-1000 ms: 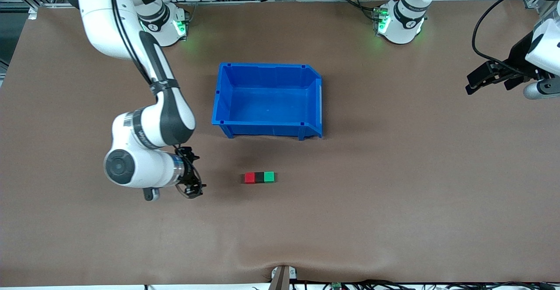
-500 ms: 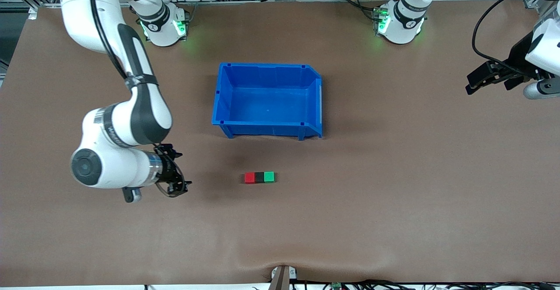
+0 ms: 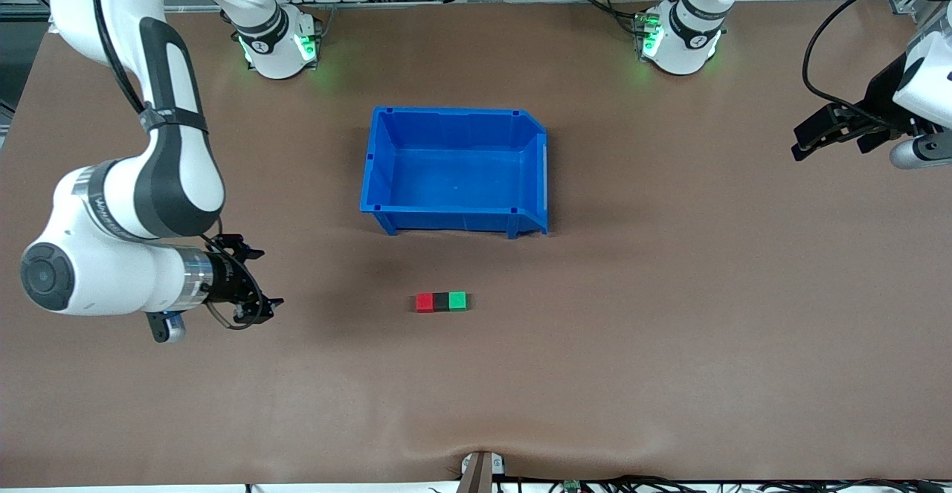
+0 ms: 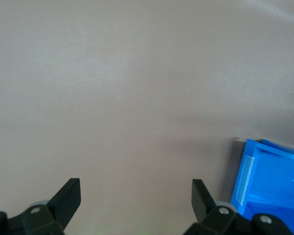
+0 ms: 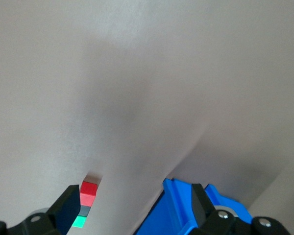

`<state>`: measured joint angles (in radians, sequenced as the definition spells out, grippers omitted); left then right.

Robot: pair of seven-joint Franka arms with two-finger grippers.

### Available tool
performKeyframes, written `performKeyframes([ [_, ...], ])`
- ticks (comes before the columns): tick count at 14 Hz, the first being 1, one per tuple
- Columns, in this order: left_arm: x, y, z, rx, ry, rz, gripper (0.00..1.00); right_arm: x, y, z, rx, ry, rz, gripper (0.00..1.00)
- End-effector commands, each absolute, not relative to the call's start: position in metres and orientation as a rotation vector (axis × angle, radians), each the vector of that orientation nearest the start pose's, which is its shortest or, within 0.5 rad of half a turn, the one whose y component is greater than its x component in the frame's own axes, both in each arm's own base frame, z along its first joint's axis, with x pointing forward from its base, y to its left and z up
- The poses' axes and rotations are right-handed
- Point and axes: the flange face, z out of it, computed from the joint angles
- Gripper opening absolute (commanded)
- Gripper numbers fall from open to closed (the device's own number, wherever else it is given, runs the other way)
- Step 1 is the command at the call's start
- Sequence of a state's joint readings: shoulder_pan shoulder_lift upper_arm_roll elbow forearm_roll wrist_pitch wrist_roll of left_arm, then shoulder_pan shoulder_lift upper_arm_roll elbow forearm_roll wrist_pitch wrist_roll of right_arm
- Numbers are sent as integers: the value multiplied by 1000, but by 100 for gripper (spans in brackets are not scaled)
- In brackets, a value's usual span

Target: Attach green and red cubes to black cube

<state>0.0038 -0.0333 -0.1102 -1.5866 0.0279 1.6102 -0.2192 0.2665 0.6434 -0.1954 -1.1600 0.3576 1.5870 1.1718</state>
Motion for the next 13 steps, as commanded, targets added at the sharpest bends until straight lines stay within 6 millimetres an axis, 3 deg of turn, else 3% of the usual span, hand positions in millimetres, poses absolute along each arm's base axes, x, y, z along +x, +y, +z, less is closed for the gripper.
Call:
performKeyframes([
  [1,547,-58,643,-3094,-157,-97,100,697,105,434,-2574,1557,491,100],
  [3,547,-57,643,-3094,-159,-97,100,695,100,441,-2600,1505,479,100],
  [6,547,-56,643,-3094,-162,-97,100,693,77,465,-2580,1472,441,100],
  [9,547,-56,643,-3094,-162,-97,100,686,71,463,-2630,1411,505,100],
  [13,547,-56,643,-3094,-159,-97,100,682,50,477,-2627,1383,503,100],
])
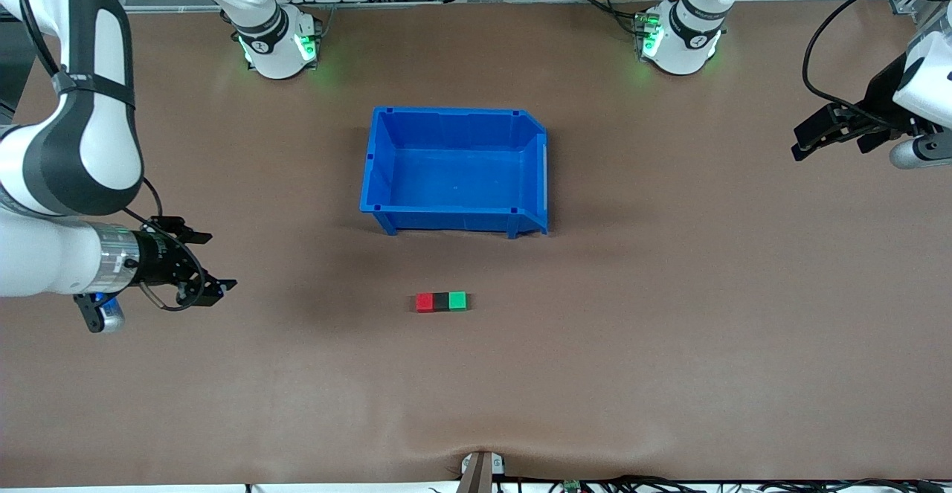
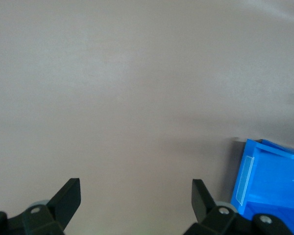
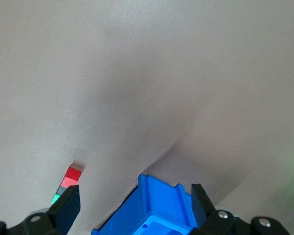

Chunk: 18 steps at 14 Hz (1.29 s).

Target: Attach green and red cubes to black cube

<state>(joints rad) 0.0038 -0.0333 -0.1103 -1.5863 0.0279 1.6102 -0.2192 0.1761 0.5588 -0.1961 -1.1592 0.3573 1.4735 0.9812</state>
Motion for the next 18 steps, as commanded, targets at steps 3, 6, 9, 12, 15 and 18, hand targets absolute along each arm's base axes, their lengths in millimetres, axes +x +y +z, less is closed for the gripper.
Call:
performKeyframes([
  [3,547,-56,643,-3094,-159,-97,100,677,44,492,-2669,1280,478,100],
  [6,547,-56,643,-3094,-159,-97,100,671,33,512,-2766,1158,402,100],
  [9,547,-56,643,-3094,-159,-97,100,663,18,516,-2807,1086,437,100],
  [12,547,-56,643,-3094,-159,-97,100,654,-2,530,-2866,960,421,100],
  [15,547,-56,643,-3094,-159,-97,100,644,-20,543,-2908,879,429,100],
  [18,547,-56,643,-3094,-159,-97,100,637,-26,555,-2942,841,418,100],
])
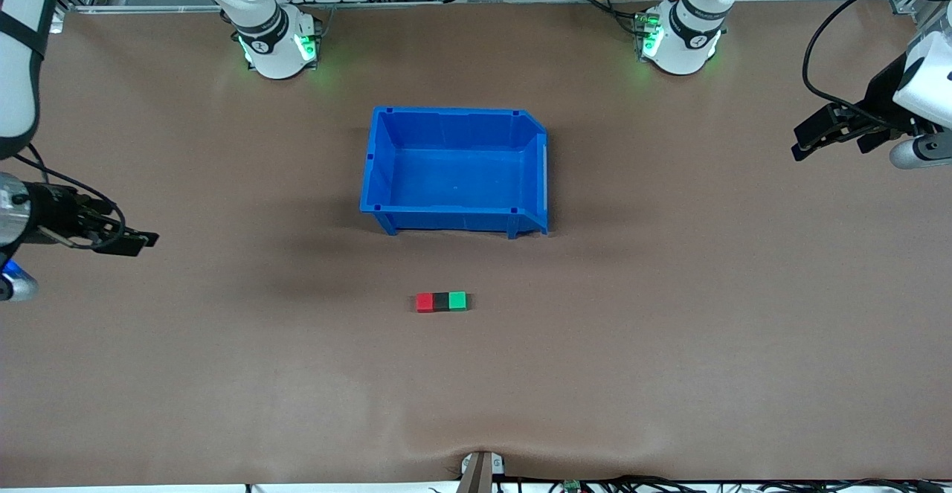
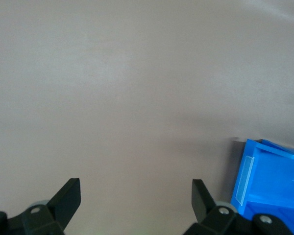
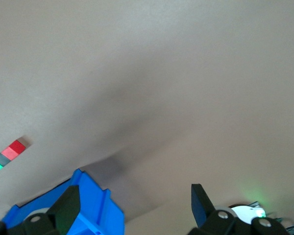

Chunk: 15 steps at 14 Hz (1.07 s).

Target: Attach green and red cubes to black cube

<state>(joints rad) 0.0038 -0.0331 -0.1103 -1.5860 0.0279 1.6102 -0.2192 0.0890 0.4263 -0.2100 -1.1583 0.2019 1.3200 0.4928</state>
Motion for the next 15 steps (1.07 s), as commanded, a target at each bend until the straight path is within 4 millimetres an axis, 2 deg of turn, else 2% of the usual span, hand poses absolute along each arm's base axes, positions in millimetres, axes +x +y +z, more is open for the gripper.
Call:
performKeyframes([
  [1,547,-56,643,-3094,-159,-97,100,635,-26,557,-2943,840,423,100],
  [5,547,-56,643,-3094,-159,-97,100,622,-28,578,-2971,843,413,100],
  [12,547,-56,643,-3094,-159,-97,100,620,-30,580,-2972,844,412,100],
  [15,548,-56,643,-3094,-162,-97,100,618,-30,580,-2983,788,425,100],
])
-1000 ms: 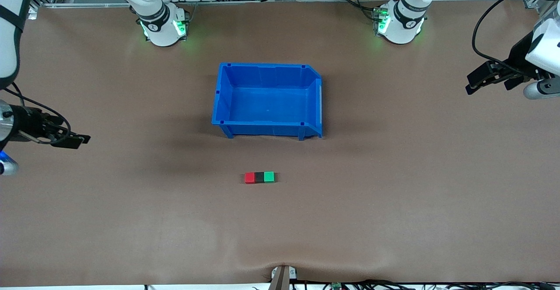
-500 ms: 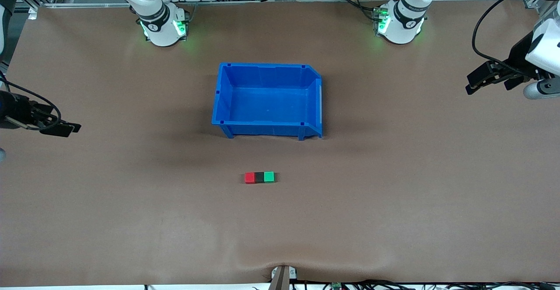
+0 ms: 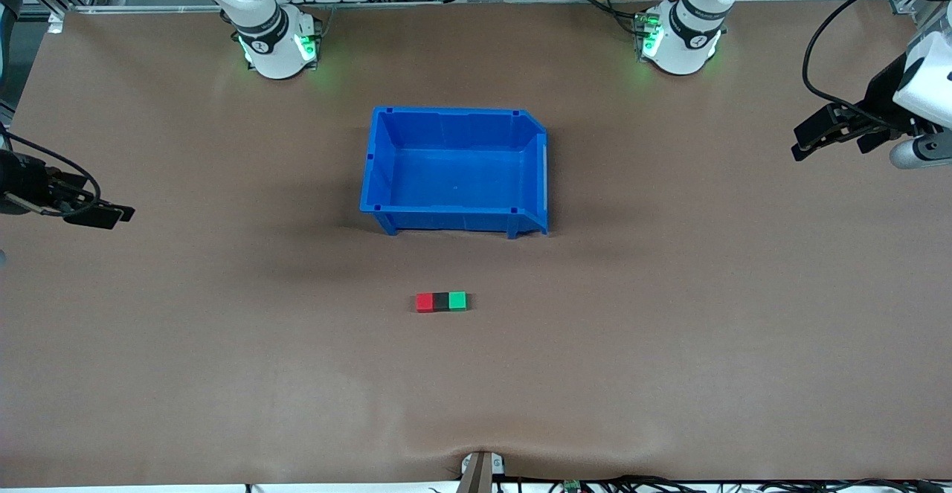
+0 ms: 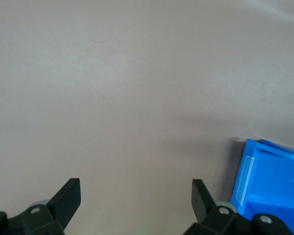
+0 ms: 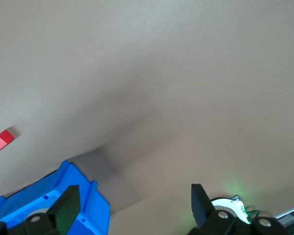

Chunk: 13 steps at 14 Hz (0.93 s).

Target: Attach green and red cubes to black cube

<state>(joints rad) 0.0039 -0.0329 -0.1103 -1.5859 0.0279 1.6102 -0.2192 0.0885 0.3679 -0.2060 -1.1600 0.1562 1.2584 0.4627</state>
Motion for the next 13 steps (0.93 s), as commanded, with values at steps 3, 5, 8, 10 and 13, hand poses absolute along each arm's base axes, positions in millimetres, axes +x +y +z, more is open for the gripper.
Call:
performKeyframes([
  [3,548,-56,643,-3094,-159,-97,100,618,-32,579,-2985,764,427,100],
  [5,548,-56,643,-3094,-159,-97,100,616,-41,583,-2981,748,419,100],
  [8,548,-55,643,-3093,-162,-97,100,611,-51,587,-2974,755,414,100],
  [10,548,-54,643,-3093,-162,-97,100,608,-58,593,-2981,689,389,100],
  [13,548,-54,643,-3093,-162,-97,100,598,-76,602,-2975,625,387,100],
])
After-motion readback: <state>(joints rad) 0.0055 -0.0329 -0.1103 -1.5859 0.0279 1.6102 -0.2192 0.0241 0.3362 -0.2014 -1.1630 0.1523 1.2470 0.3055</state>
